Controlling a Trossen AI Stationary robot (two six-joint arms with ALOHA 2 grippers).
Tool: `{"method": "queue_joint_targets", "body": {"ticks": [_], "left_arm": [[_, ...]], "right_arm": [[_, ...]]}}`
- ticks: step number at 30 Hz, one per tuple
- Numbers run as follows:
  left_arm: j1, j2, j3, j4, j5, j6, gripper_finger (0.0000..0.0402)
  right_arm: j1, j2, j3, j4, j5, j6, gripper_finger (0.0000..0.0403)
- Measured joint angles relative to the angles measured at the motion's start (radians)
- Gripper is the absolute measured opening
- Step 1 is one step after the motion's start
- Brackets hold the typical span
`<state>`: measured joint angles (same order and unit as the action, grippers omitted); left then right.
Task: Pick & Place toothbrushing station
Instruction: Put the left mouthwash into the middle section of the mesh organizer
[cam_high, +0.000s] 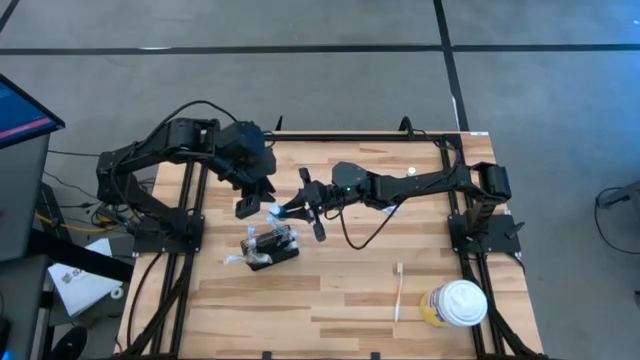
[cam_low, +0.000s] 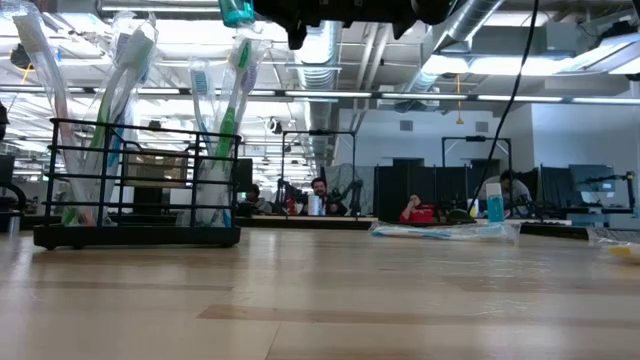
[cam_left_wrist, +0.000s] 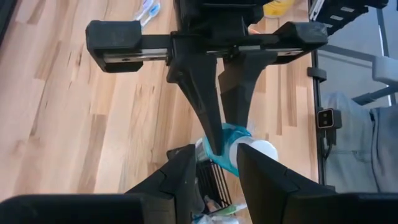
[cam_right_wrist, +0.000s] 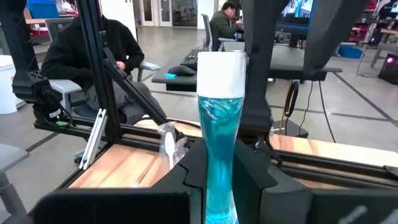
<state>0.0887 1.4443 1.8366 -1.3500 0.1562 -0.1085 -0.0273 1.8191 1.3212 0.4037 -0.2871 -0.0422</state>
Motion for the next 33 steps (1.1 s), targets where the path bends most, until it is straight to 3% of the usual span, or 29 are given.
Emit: {"method": "queue_joint_targets", "body": {"ticks": [16, 26, 33], "left_arm": [[-0.004, 0.000, 0.002, 0.003, -0.007, 0.002, 0.0114], [-0.064, 0.000, 0.001, 0.001, -0.008, 0.000, 0.0114], [-0.101, 0.000, 0.001, 0.003, -0.101, -0.028, 0.0118]], "right_arm": [[0.000, 0.003, -0.001, -0.023, 0.000, 0.016, 0.0035], [-0.007, 0.003, -0.002, -0.015, 0.000, 0.017, 0.0035], [-0.007, 0.003, -0.002, -0.009, 0.000, 0.017, 0.0035]]}}
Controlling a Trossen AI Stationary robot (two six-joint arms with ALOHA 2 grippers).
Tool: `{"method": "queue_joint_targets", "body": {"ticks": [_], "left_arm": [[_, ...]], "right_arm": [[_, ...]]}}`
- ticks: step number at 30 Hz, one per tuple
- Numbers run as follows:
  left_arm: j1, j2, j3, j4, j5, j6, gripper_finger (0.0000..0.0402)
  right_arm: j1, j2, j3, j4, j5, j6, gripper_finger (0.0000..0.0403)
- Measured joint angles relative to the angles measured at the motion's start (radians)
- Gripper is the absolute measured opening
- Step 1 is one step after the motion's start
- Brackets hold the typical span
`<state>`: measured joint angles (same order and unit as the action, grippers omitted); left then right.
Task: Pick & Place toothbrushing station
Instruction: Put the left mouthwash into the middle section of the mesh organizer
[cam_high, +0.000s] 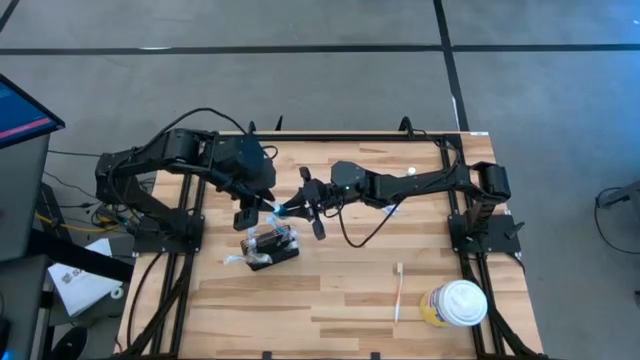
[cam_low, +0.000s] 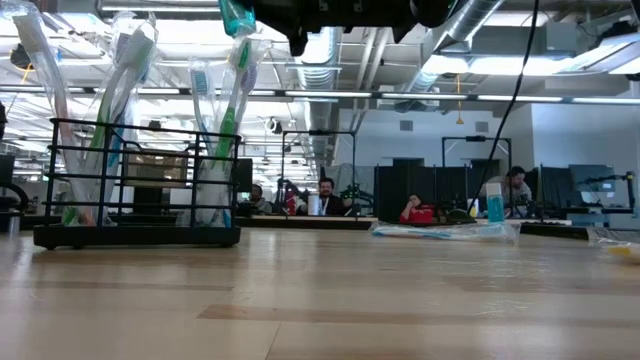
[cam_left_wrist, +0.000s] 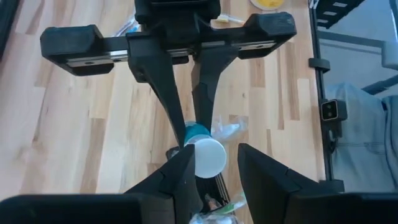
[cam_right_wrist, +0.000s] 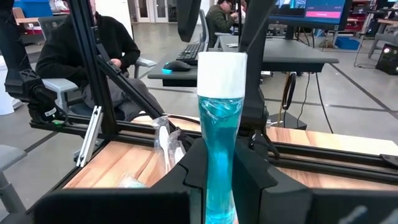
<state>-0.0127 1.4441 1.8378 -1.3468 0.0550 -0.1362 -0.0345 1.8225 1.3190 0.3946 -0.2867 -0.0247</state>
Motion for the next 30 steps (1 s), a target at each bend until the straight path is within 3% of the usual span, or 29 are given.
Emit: {"method": "queue_joint_targets", "body": {"ticks": [12, 30], "left_arm": [[0.002, 0.000, -0.001, 0.001, -0.060, -0.002, 0.0168], [-0.009, 0.002, -0.033, 0.007, -0.055, -0.003, 0.0173]], "right_arm": [[0.002, 0.000, 0.000, 0.003, -0.001, 0.009, 0.0035], [0.000, 0.001, -0.001, -0.009, -0.001, 0.006, 0.0035]]}}
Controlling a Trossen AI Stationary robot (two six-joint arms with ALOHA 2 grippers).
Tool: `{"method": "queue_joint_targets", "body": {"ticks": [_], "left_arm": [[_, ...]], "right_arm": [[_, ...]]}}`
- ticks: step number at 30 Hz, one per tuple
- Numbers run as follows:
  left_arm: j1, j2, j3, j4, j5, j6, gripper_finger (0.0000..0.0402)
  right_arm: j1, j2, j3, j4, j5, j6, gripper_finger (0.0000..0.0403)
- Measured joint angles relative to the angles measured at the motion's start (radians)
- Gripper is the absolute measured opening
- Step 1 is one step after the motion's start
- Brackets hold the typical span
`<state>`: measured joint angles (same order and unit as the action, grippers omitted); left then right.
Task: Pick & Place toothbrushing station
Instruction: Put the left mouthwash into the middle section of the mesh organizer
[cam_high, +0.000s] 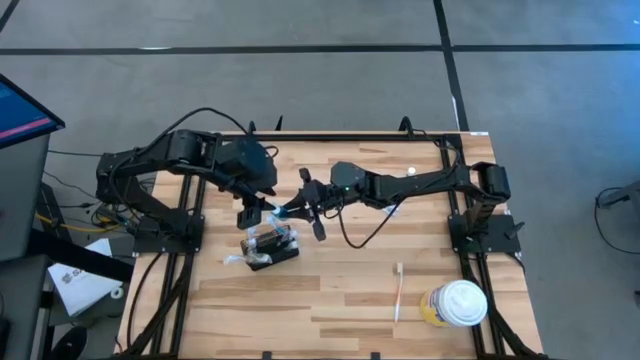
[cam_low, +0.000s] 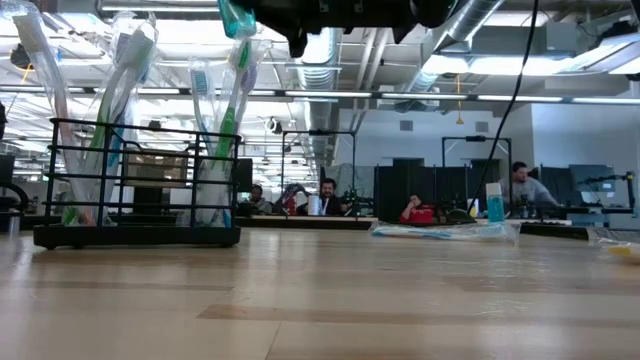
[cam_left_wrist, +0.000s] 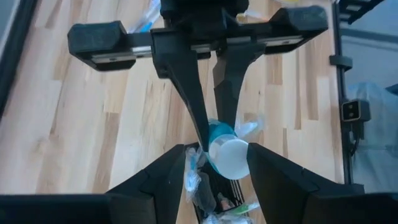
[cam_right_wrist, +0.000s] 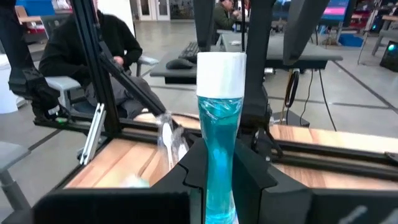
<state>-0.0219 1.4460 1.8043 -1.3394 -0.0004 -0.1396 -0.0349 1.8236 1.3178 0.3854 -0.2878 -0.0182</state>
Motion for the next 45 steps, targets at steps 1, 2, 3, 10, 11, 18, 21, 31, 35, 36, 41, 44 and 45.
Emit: {"method": "queue_joint_targets", "body": {"ticks": [1, 2, 3, 10, 11, 18, 21, 31, 35, 36, 41, 44, 45], "left_arm": [[0.000, 0.000, -0.012, 0.000, 0.001, 0.000, 0.0173], [0.000, 0.000, -0.022, 0.000, 0.004, 0.000, 0.0173], [0.000, 0.000, -0.031, 0.003, 0.005, -0.001, 0.0173], [0.000, -0.001, -0.060, 0.014, 0.013, -0.001, 0.0173], [0.000, -0.001, -0.060, 0.015, 0.015, -0.001, 0.0173], [0.001, -0.020, -0.064, 0.017, 0.008, -0.001, 0.0173], [0.007, -0.042, -0.064, 0.022, 0.003, -0.001, 0.0173], [0.005, -0.054, -0.066, 0.013, -0.012, -0.001, 0.0177], [0.005, -0.046, -0.066, 0.020, -0.012, 0.000, 0.0200], [0.005, -0.048, -0.066, 0.021, -0.012, 0.000, 0.0208], [0.001, -0.047, -0.066, 0.039, -0.013, 0.000, 0.0242], [0.001, -0.043, -0.084, 0.056, -0.016, 0.000, 0.0249], [0.001, -0.037, -0.091, 0.055, -0.017, 0.000, 0.0250]], "right_arm": [[0.000, 0.001, -0.001, -0.005, 0.000, 0.000, 0.0035], [0.000, 0.003, -0.002, -0.008, 0.000, 0.000, 0.0035], [-0.003, 0.003, -0.003, -0.009, 0.000, 0.000, 0.0034], [-0.005, 0.004, -0.004, -0.017, -0.002, 0.007, 0.0031], [-0.005, 0.004, -0.004, -0.017, -0.002, 0.007, 0.0031], [-0.006, 0.004, -0.004, -0.015, 0.000, 0.009, 0.0031], [-0.006, 0.002, 0.000, -0.004, 0.003, 0.011, 0.0031], [-0.006, -0.007, 0.007, 0.026, 0.001, 0.012, 0.0031], [-0.006, -0.005, 0.005, 0.019, 0.000, 0.012, 0.0031], [-0.006, -0.005, 0.005, 0.018, 0.000, 0.011, 0.0031], [-0.006, -0.005, 0.005, 0.014, 0.000, 0.011, 0.0031], [-0.006, -0.004, 0.004, 0.014, 0.000, 0.011, 0.0031], [-0.006, -0.004, 0.003, 0.014, 0.000, 0.011, 0.0031]]}}
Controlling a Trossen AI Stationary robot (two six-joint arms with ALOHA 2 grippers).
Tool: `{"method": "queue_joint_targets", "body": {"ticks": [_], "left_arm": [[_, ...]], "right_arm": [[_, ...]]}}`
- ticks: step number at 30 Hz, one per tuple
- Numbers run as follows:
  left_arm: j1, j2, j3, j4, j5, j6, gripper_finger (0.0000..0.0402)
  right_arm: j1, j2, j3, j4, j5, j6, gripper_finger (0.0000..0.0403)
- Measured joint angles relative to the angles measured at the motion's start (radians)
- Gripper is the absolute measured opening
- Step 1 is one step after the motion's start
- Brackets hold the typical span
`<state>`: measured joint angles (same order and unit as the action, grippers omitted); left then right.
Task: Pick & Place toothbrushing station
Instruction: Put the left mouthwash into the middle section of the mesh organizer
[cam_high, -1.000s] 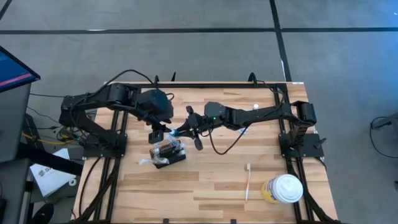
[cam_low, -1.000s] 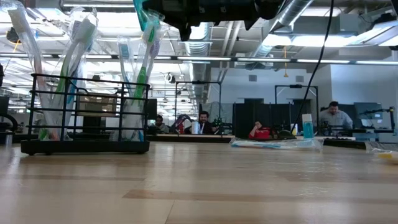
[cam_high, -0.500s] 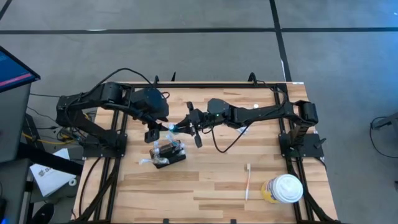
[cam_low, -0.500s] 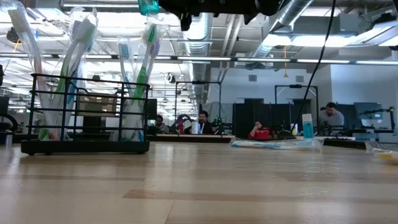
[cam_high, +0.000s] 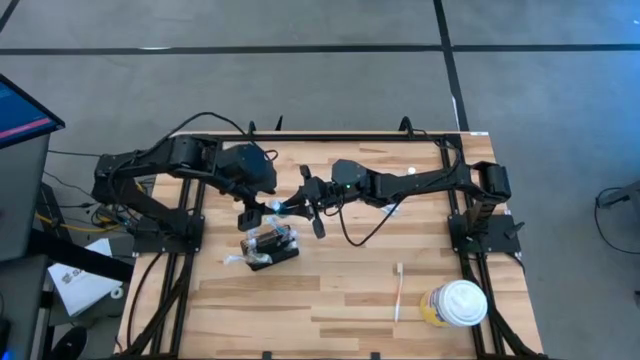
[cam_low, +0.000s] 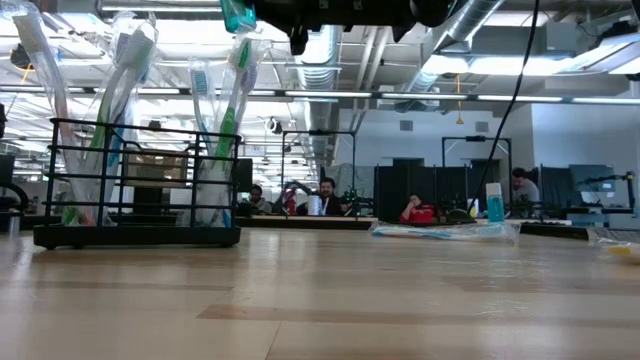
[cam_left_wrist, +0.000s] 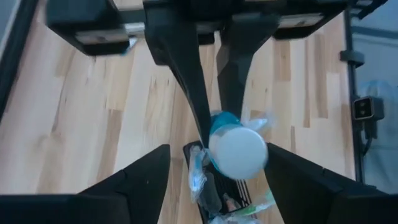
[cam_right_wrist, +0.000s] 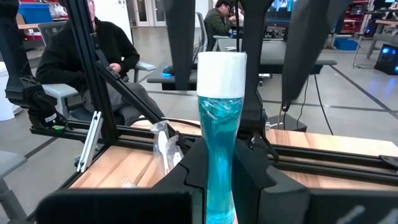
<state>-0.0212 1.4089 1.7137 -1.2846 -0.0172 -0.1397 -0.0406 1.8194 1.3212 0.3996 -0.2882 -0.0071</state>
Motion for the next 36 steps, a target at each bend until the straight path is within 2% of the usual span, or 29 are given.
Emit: {"method": "queue_joint_targets", "body": {"ticks": [16, 22, 30, 36], "left_arm": [[0.023, 0.028, -0.044, 0.053, 0.001, 0.001, 0.0243], [0.023, 0.035, -0.044, 0.051, 0.006, 0.001, 0.0188], [0.023, 0.035, -0.044, 0.045, 0.001, 0.002, 0.0083], [0.023, 0.035, -0.044, 0.035, 0.001, 0.003, 0.0082]], "right_arm": [[0.000, 0.002, -0.001, -0.006, 0.000, 0.000, 0.0031], [-0.001, 0.003, -0.002, -0.006, 0.000, 0.000, 0.0031], [-0.002, 0.003, -0.002, -0.012, 0.008, 0.005, 0.0032], [-0.003, 0.004, -0.002, -0.011, 0.008, 0.004, 0.0036]]}}
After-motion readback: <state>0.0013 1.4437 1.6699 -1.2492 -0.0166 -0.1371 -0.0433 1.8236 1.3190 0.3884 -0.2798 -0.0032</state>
